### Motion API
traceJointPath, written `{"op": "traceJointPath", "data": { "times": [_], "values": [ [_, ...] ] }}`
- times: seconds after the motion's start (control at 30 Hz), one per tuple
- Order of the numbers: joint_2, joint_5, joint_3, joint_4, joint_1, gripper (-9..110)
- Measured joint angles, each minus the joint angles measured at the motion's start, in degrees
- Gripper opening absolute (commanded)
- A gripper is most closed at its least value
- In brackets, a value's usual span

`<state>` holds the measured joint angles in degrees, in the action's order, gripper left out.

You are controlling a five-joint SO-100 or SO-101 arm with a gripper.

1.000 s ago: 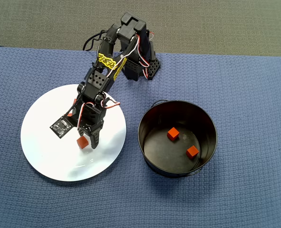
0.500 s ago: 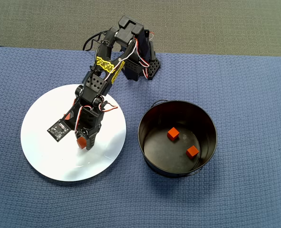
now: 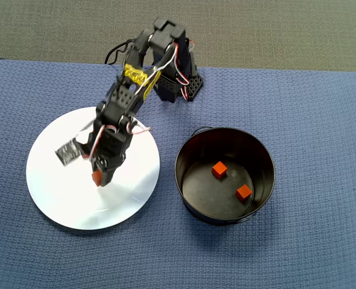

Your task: Pick up the red cubes from the white plate and place them in the black recipient

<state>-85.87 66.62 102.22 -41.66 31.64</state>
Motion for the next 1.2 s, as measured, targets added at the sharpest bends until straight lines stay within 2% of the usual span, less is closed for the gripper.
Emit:
{"op": "traceJointPath", "data": {
  "times": [0.27, 0.5, 0.53, 0.57, 0.6, 0.63, 0.77, 0.9, 1.07, 1.2],
  "values": [
    [-25.8, -23.9, 0.8, -11.1, -2.7, 0],
    [-33.0, -40.9, 1.8, -18.3, -22.0, 0],
    [-33.3, -42.4, 2.5, -18.8, -25.3, 4],
    [-33.5, -43.2, 3.2, -19.3, -28.7, 14],
    [-33.7, -43.3, 4.0, -19.7, -32.0, 30],
    [-33.8, -43.0, 5.3, -20.0, -35.2, 37],
    [-33.9, -38.5, 8.7, -20.6, -43.0, 40],
    [-33.1, -37.6, 6.9, -20.6, -38.0, 35],
    [-30.1, -36.4, 4.1, -20.6, -20.7, 31],
    [-26.5, -29.7, 4.0, -20.4, -6.4, 23]
  ]
}}
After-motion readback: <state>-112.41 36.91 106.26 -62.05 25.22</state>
